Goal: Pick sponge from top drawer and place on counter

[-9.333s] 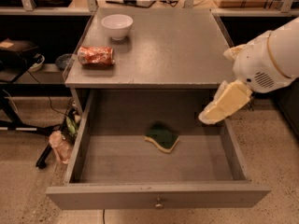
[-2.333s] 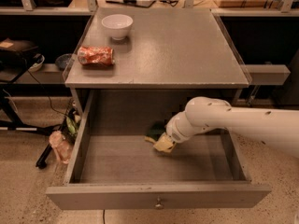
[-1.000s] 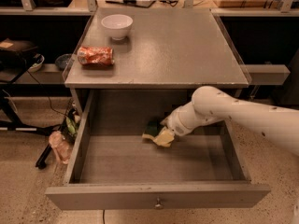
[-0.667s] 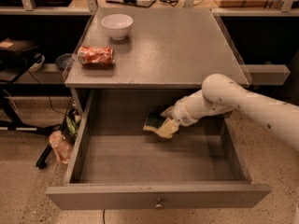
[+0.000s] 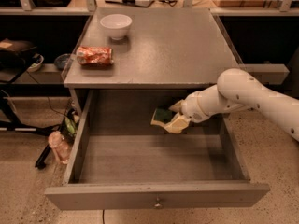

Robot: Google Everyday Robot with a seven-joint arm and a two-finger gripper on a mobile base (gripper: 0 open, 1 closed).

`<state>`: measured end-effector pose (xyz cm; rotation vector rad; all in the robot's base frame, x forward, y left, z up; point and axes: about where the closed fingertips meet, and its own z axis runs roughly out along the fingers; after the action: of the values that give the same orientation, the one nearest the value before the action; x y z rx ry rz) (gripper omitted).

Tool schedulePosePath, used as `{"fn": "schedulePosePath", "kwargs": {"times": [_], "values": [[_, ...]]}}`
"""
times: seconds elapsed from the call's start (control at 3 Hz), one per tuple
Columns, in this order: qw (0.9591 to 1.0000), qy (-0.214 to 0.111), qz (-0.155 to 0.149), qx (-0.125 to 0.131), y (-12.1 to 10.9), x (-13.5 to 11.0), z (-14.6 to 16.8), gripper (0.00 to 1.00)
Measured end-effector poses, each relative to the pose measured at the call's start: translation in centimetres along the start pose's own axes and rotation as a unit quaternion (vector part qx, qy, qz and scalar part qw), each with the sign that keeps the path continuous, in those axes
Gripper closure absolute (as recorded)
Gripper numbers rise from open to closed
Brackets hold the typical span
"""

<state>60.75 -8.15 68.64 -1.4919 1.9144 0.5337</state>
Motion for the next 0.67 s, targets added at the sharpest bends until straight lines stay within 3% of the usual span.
{"fn": "schedulePosePath", "kwargs": {"times": [0.33, 0.67], "values": [[0.9988, 0.013, 0.015, 0.045, 0.7, 1.1, -2.7, 1.00], [0.9959, 0.015, 0.034, 0.082, 2.3, 0.6, -8.0, 1.00]]}}
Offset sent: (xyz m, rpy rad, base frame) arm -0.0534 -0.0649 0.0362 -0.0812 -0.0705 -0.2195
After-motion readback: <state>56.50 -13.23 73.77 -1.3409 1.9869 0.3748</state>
